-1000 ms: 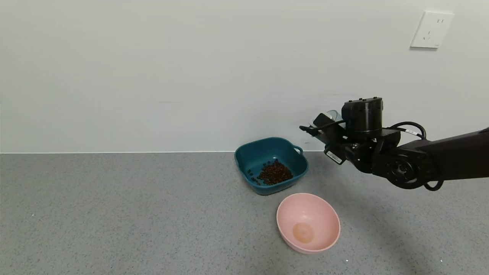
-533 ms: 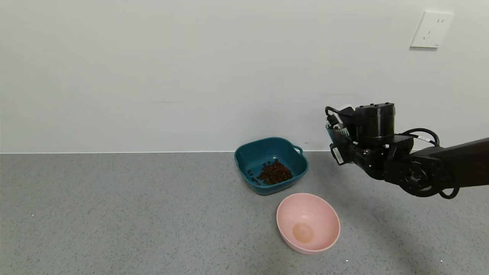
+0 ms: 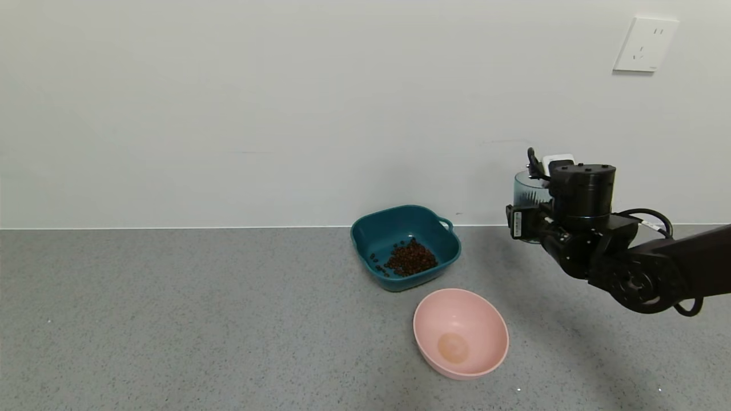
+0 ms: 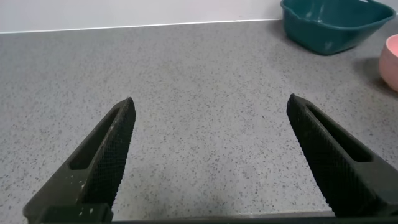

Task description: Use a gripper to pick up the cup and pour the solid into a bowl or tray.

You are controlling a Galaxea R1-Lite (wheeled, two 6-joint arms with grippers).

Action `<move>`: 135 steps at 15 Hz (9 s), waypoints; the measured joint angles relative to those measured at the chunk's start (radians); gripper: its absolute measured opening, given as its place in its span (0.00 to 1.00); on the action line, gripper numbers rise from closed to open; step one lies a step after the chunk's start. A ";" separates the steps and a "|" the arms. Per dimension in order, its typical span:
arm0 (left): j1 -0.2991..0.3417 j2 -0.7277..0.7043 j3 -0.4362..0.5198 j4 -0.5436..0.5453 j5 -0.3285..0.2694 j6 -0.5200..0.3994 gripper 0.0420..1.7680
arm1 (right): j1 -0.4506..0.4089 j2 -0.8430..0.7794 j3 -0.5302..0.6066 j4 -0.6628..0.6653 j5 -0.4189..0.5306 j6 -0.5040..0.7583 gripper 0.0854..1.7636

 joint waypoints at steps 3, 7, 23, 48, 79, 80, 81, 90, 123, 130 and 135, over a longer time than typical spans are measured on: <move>0.000 0.000 0.000 0.001 0.000 0.000 0.99 | 0.005 -0.002 0.085 -0.136 0.003 0.019 0.76; 0.000 0.000 0.000 0.001 0.000 0.000 0.99 | 0.000 0.024 0.140 -0.239 0.001 0.020 0.76; 0.000 0.000 0.000 0.001 0.000 0.000 0.99 | -0.198 0.217 0.132 -0.419 0.031 0.031 0.76; 0.000 0.000 0.000 0.000 0.000 0.000 0.99 | -0.290 0.398 0.031 -0.414 0.121 0.080 0.86; 0.000 0.000 0.000 0.001 0.000 0.000 0.99 | -0.296 -0.458 0.384 0.227 0.460 -0.021 0.96; 0.000 0.000 0.000 0.001 0.000 0.000 0.99 | -0.298 -0.527 0.397 0.280 0.487 -0.021 0.96; 0.000 0.000 0.000 0.000 0.000 0.000 0.99 | -0.299 -0.598 0.409 0.336 0.510 -0.021 0.96; 0.000 0.000 0.000 0.000 0.000 0.000 0.99 | -0.270 -1.175 0.458 0.768 0.577 -0.019 0.96; 0.000 0.000 0.000 0.001 0.000 0.000 0.99 | -0.359 -1.962 1.022 0.599 0.574 -0.046 0.96; 0.000 0.000 0.000 0.000 0.000 0.000 0.99 | -0.358 -1.962 1.067 0.657 0.574 -0.046 0.97; 0.000 0.000 0.000 0.000 0.000 0.000 0.99 | -0.358 -1.962 1.068 0.659 0.574 -0.046 0.97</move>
